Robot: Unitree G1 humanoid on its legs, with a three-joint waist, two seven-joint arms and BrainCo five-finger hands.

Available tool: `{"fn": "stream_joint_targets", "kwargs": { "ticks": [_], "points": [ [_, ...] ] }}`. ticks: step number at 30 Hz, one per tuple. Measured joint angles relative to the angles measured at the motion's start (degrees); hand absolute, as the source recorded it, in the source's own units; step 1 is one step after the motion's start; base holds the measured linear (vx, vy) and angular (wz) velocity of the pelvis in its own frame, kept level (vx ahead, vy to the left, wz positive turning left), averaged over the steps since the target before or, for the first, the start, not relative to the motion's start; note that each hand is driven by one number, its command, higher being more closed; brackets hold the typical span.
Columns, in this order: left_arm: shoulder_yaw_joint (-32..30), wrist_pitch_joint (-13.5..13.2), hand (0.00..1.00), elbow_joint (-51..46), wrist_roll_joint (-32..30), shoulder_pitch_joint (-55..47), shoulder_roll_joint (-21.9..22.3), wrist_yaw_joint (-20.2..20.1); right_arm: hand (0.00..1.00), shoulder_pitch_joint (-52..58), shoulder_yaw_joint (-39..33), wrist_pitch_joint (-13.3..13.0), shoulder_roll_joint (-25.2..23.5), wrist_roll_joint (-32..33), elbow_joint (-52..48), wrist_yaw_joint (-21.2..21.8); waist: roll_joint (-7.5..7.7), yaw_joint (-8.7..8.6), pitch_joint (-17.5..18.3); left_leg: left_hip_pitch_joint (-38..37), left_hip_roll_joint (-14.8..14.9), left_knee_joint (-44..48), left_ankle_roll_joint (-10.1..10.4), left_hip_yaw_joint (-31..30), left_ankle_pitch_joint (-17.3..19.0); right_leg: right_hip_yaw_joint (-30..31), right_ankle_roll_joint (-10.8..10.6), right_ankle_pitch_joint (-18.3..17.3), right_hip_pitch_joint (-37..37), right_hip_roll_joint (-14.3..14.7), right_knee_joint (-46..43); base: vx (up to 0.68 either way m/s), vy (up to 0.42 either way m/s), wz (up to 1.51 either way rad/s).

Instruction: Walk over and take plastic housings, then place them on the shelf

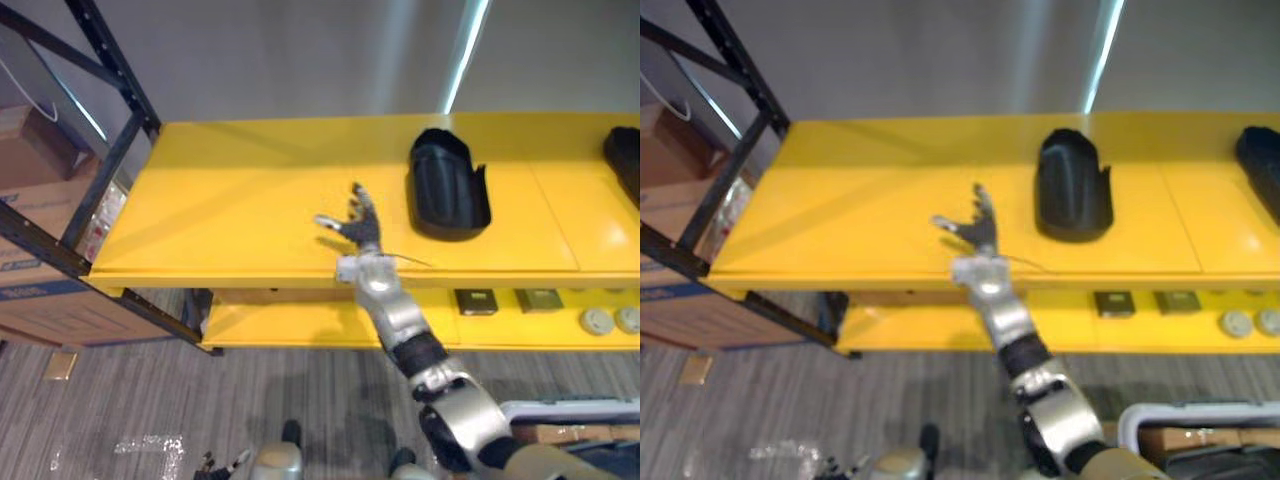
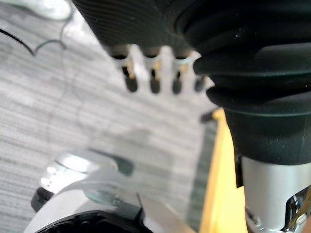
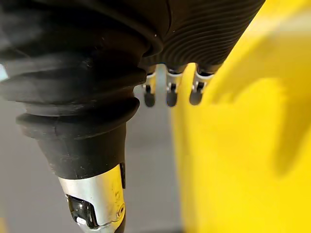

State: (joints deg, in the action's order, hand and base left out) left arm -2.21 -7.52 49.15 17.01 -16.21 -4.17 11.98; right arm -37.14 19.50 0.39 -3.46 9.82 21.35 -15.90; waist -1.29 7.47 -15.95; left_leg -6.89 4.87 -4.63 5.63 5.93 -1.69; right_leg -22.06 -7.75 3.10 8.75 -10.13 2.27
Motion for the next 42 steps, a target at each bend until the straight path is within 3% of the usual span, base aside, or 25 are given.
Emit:
{"fn": "stream_joint_targets", "kwargs": {
  "ticks": [6, 10, 12, 18, 23, 26, 29, 33, 35, 39, 40, 41, 42],
  "points": [
    [-2.01, -0.07, 0.0, 1.67, -0.14, 0.35, -1.76, 0.25, 0.0, 7.61, 3.01, -0.23, 5.29, 0.7, -20.92, 7.41, 4.26, -1.6, 2.57, -1.56, 0.94, 0.01, 0.92, 3.71, 0.89, 3.84, 0.44, 0.06, -0.91, 1.21, -0.06, 0.01, 0.001, -0.29],
    [-2.21, -0.03, 0.0, 1.82, -0.29, 0.7, -2.49, 0.69, 0.0, 15.27, -3.46, -0.59, 9.46, 2.69, -30.52, 6.84, 5.72, -3.77, 4.01, -2.2, 1.41, -0.02, 1.02, 6.99, 1.57, 7.33, 0.82, 0.1, -2.57, 1.64, -0.93, -0.04, 0.017, -0.48],
    [-2.15, -0.02, 0.0, 3.2, -2.02, 1.34, -2.77, 0.93, 0.0, 21.93, -9.88, -1.41, 11.49, 2.95, -35.05, 4.49, 5.92, -5.41, 4.67, -2.4, 1.64, -0.03, 1.17, 9.34, 1.84, 9.8, 1.13, 0.54, -4.04, 2.07, -1.04, -0.01, 0.022, -0.52],
    [0.0, 0.22, 0.0, 4.25, -4.9, 2.1, -3.1, 1.29, 0.0, 40.56, -24.23, -5.55, 12.4, 2.4, -41.12, -3.79, 4.52, -9.53, 6.37, -3.36, 2.54, -0.01, 1.81, 15.11, 2.86, 15.66, 1.64, 1.22, -6.92, 3.76, -1.1, 0.02, 0.007, -0.53],
    [3.62, 0.2, 0.0, 4.26, -8.62, 3.4, -4.17, 0.63, 0.0, 54.51, -31.02, -9.98, 7.5, 3.07, -39.11, -10.48, 3.37, -13.89, 6.94, -6.22, 3.81, 0.03, 3.05, 21.46, 4.35, 21.6, 2.2, 1.66, -8.12, 5.92, -1.05, 0.02, 0.0, -0.6],
    [5.48, 0.21, 0.0, 4.26, -9.84, 4.95, -4.24, -0.07, 0.0, 60.06, -31.24, -12.05, 5.84, 5.68, -32.52, -9.57, 3.37, -15.84, 7.01, -6.95, 4.11, 1.43, 3.35, 24.26, 5.61, 24.06, 2.21, 1.68, -8.7, 6.48, -1.35, 0.0, 0.0, -0.52],
    [9.49, 0.88, 0.0, 3.77, -16.06, 6.35, -3.54, -2.63, 0.0, 62.81, -31.79, -14.36, 5.09, 9.54, -24.16, -8.2, 2.57, -17.91, 6.94, -7.97, 4.34, 2.98, 3.5, 26.99, 7.3, 26.45, 1.98, 1.8, -8.79, 6.79, -1.34, -0.01, 0.006, -0.49],
    [12.54, 7.93, 0.0, 3.79, -20.99, 8.5, -3.24, -6.82, 0.0, 63.41, -31.36, -16.66, 5.07, 11.73, -22.97, -4.95, 1.2, -19.28, 7.12, -7.95, 4.4, 4.31, 3.66, 29.45, 8.57, 28.67, 1.61, 2.25, -9.78, 7.19, -0.95, -0.01, -0.006, -0.31],
    [14.36, 9.46, 0.0, 3.97, -21.99, 9.16, -3.62, -7.97, 0.0, 63.34, -30.77, -16.73, 5.18, 11.58, -23.0, -4.13, 0.75, -19.82, 7.23, -7.97, 4.51, 4.32, 3.83, 29.73, 8.75, 28.86, 1.66, 2.37, -9.76, 7.35, -0.54, 0.0, -0.019, -0.14],
    [17.15, 11.37, 0.0, 3.97, -17.47, 10.04, -3.89, -8.26, 0.0, 60.88, -27.56, -16.44, 5.78, 11.35, -23.04, -2.02, 0.12, -19.63, 7.49, -7.78, 4.58, 6.25, 4.2, 30.63, 9.78, 31.61, 1.73, 3.19, -10.77, 8.3, 0.11, 0.0, -0.023, -0.34],
    [17.03, 11.45, 0.0, 4.01, -15.28, 9.99, -3.85, -8.19, 0.0, 59.49, -26.58, -16.35, 5.86, 11.35, -23.01, -0.67, 0.57, -19.34, 7.35, -7.09, 4.67, 9.0, 3.27, 27.58, 10.3, 33.66, 1.62, 3.55, -11.21, 8.38, 0.14, 0.0, -0.043, -0.76],
    [16.81, 11.42, 0.0, 3.74, -13.29, 9.92, -3.77, -7.83, 0.0, 57.29, -25.55, -16.34, 6.62, 11.34, -23.0, 0.96, 0.9, -18.54, 7.5, -4.37, 5.0, 14.71, 0.29, 21.65, 12.11, 36.03, 1.7, 3.71, -12.63, 8.55, -0.62, -0.01, -0.053, -0.91],
    [16.74, 11.28, 0.0, 3.54, -12.25, 9.9, -3.72, -7.43, 0.0, 55.77, -25.01, -16.3, 7.24, 11.21, -22.96, 1.75, 1.01, -17.93, 7.3, -2.5, 5.13, 18.31, -1.25, 18.51, 13.2, 37.38, 1.94, 3.55, -13.17, 8.74, -1.04, -0.04, 0.054, -1.24]
  ]
}}
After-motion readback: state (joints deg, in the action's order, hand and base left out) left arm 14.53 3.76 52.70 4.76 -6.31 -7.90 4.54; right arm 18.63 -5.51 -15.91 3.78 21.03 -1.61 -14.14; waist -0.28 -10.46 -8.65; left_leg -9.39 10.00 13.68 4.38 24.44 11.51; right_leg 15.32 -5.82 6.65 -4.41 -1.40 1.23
